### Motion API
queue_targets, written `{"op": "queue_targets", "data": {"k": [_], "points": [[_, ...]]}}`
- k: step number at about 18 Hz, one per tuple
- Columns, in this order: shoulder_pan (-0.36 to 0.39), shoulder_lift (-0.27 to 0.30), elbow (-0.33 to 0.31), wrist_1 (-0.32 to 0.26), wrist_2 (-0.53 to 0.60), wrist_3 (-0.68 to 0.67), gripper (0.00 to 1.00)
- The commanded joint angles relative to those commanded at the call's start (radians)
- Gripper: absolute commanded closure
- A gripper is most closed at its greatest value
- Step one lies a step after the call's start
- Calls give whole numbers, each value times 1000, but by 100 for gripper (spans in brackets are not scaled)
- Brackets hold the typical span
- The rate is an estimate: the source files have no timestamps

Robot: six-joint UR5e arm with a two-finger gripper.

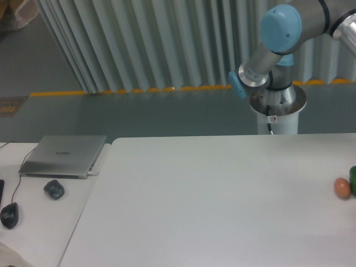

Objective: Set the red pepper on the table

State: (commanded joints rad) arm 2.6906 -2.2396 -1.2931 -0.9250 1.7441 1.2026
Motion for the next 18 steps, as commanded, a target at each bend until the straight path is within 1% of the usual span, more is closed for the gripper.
{"op": "queue_targets", "data": {"k": [2, 4, 5, 10, 12, 13, 16, 18], "points": [[0, 2, 0, -2, 0, -5, 66], [2, 6, 5, -3, -2, -5, 70], [2, 9, 3, -5, -6, -3, 80], [6, 26, 2, -14, -24, -3, 82], [24, 52, 8, -53, -67, -5, 82], [34, 73, 6, -86, -90, -2, 82], [38, 113, 14, -178, -133, -5, 82], [32, 135, 9, -204, -137, -6, 82]]}}
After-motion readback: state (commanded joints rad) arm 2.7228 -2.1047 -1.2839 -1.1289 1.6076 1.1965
